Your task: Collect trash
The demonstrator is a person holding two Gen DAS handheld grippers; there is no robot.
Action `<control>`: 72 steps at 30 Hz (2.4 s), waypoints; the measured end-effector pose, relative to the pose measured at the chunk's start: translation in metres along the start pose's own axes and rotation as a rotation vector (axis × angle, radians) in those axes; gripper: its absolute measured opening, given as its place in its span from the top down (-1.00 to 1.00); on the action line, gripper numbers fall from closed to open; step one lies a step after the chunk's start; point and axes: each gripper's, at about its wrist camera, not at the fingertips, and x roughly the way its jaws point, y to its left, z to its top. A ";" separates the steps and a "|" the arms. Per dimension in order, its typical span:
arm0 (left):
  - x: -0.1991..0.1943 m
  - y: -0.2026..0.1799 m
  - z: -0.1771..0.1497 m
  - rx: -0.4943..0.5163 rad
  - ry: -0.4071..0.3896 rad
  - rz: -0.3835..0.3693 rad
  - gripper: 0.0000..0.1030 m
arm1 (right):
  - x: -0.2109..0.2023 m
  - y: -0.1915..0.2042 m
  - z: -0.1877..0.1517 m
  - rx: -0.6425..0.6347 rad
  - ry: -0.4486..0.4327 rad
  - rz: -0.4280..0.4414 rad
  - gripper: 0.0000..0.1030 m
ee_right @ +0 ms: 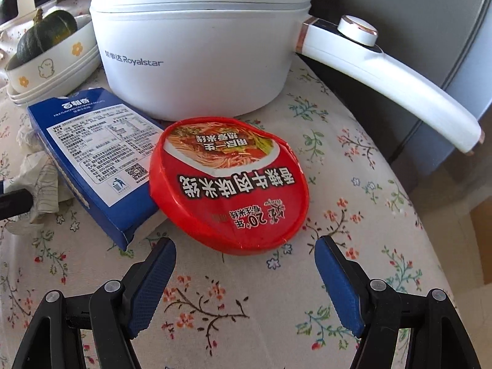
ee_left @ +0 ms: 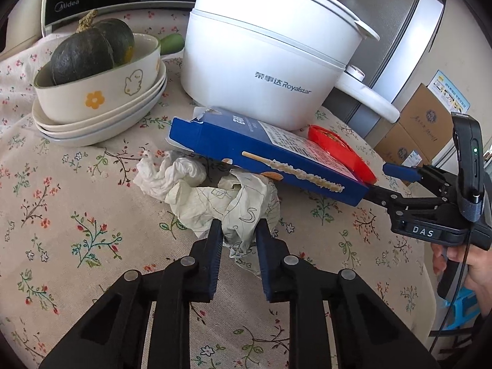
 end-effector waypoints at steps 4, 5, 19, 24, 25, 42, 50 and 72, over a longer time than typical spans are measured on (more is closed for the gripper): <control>-0.006 -0.004 0.000 -0.003 0.003 0.013 0.66 | 0.006 0.006 0.005 -0.042 -0.018 -0.027 0.08; -0.011 -0.003 -0.002 -0.005 0.002 0.018 0.67 | 0.007 0.006 0.006 -0.039 -0.020 -0.011 0.28; -0.103 -0.033 -0.029 -0.045 -0.033 0.052 0.68 | -0.091 -0.011 -0.023 0.140 -0.071 0.168 0.98; -0.131 -0.053 -0.060 -0.035 -0.018 0.048 0.68 | -0.138 -0.009 -0.059 0.180 -0.072 0.230 0.98; -0.136 -0.056 -0.067 -0.034 -0.017 0.047 0.68 | -0.146 -0.007 -0.064 0.178 -0.075 0.229 0.98; -0.158 -0.054 -0.076 0.013 -0.069 0.086 0.67 | -0.117 -0.085 -0.104 0.369 -0.002 0.137 0.05; -0.146 -0.037 -0.069 0.010 -0.060 0.097 0.67 | -0.042 -0.084 -0.070 0.258 0.043 0.050 -0.12; -0.147 -0.032 -0.074 -0.064 -0.029 0.003 0.67 | -0.016 -0.078 -0.053 0.123 0.046 0.156 0.75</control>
